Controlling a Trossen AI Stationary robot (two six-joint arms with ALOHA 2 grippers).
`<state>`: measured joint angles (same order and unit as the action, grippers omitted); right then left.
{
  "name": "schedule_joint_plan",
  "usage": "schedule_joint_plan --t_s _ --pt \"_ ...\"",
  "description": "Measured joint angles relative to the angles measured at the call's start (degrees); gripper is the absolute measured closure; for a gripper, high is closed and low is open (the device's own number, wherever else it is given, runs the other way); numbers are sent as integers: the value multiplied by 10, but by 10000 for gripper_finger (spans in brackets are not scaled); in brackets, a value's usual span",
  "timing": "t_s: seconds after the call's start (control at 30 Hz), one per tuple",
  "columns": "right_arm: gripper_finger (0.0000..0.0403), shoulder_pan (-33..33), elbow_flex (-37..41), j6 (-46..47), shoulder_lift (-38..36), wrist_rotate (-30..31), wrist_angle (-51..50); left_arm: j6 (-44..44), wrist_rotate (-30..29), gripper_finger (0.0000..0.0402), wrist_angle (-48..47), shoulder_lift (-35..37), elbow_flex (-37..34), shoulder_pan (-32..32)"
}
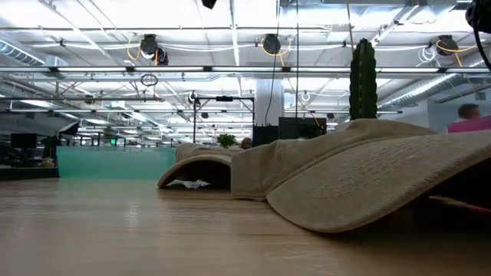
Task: Pick & Place hat
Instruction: Put the black cap into the red bin
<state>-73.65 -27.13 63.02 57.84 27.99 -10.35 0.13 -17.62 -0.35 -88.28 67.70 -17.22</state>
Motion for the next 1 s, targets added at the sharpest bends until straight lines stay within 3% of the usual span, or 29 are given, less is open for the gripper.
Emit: schedule_joint_plan --t_s 0.43,0.77,1.0 --pt "399 -20 9 30 -51 -10 -19 -4 1 289 -7 1 0 -1" --pt "399 -20 9 67 -91 19 -104 -4 1 289 -8 1 0 -1" --pt "399 -20 7 42 -112 34 -100 -4 1 289 -7 1 0 -1"
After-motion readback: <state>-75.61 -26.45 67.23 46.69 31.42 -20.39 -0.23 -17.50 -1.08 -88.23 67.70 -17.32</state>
